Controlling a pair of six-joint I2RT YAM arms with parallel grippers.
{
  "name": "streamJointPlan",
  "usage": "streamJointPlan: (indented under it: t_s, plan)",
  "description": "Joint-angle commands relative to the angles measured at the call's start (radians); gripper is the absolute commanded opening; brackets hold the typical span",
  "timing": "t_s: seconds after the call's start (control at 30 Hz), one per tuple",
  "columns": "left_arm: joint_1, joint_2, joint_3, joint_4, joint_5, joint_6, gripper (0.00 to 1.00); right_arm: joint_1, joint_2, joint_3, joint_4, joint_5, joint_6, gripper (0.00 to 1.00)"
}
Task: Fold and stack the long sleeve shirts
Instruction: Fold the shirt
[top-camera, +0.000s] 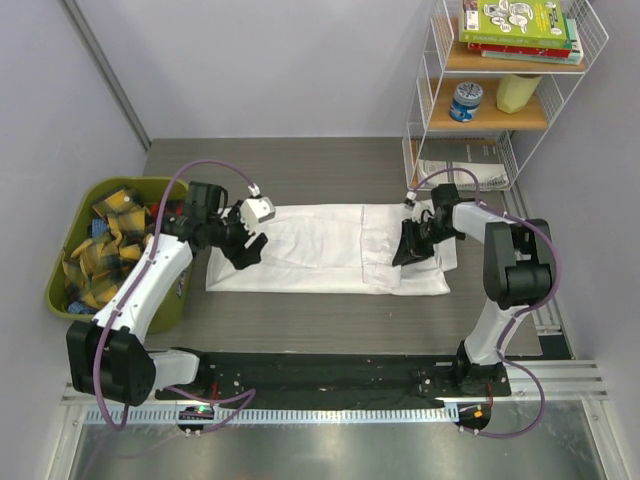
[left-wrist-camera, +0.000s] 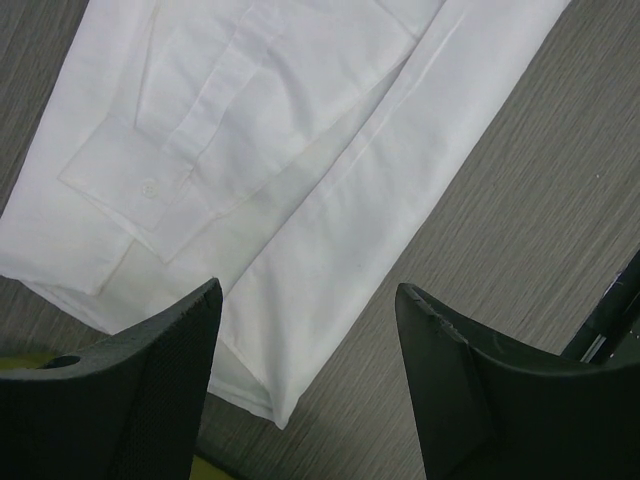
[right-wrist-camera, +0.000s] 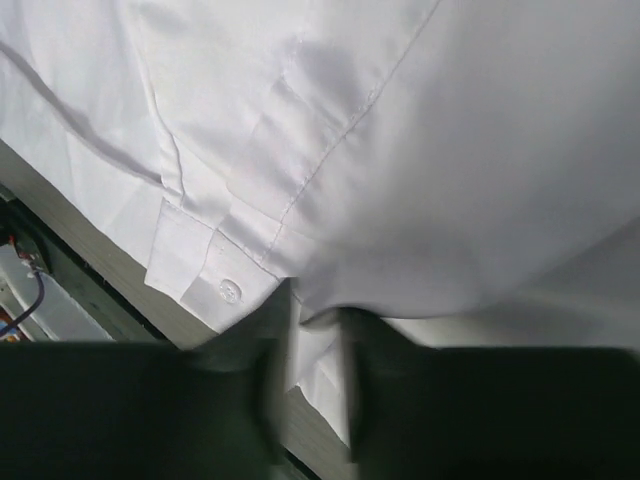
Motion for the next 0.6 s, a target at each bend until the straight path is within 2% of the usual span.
streamJointPlan:
  t_s: [0.0,0.03,0.1,0.13,0.2,0.23,0.27,0.3,0.37,0.43,0.57]
  plan:
    - [-0.005,-0.002,0.006,0.058,0.059,-0.024,0.71,0.002,-0.009,0.034,0.039,-0.104,0.039,0.09]
    - [-0.008,-0.006,0.011,0.063,0.067,-0.03,0.71,-0.003,-0.051,0.038,0.041,-0.156,0.066,0.01]
    - [-0.046,-0.014,0.017,0.08,0.064,-0.033,0.71,-0.009,-0.102,0.034,0.088,-0.232,0.118,0.01]
    - [-0.068,-0.016,0.023,0.092,0.044,-0.041,0.72,-0.008,-0.16,0.026,0.117,-0.266,0.2,0.01]
    - [-0.148,-0.026,0.023,0.16,0.012,-0.065,0.76,-0.008,-0.212,0.008,0.267,-0.337,0.311,0.01]
    - [-0.181,-0.028,0.023,0.19,-0.029,-0.099,0.78,-0.006,-0.252,-0.013,0.328,-0.351,0.432,0.01]
    - [-0.215,-0.027,0.025,0.217,-0.058,-0.119,0.82,-0.003,-0.268,-0.021,0.428,-0.363,0.48,0.01]
    - [-0.283,-0.023,0.026,0.283,-0.084,-0.136,0.92,-0.001,-0.278,-0.032,0.474,-0.372,0.535,0.01]
    - [-0.374,-0.002,0.043,0.328,-0.146,-0.154,0.98,0.005,-0.291,-0.038,0.574,-0.392,0.658,0.01]
    - [-0.429,0.015,0.051,0.424,-0.196,-0.156,1.0,0.005,-0.295,-0.052,0.625,-0.397,0.767,0.01]
    - [-0.564,0.033,0.04,0.601,-0.276,-0.165,1.0,0.006,-0.34,-0.112,0.852,-0.371,0.954,0.01]
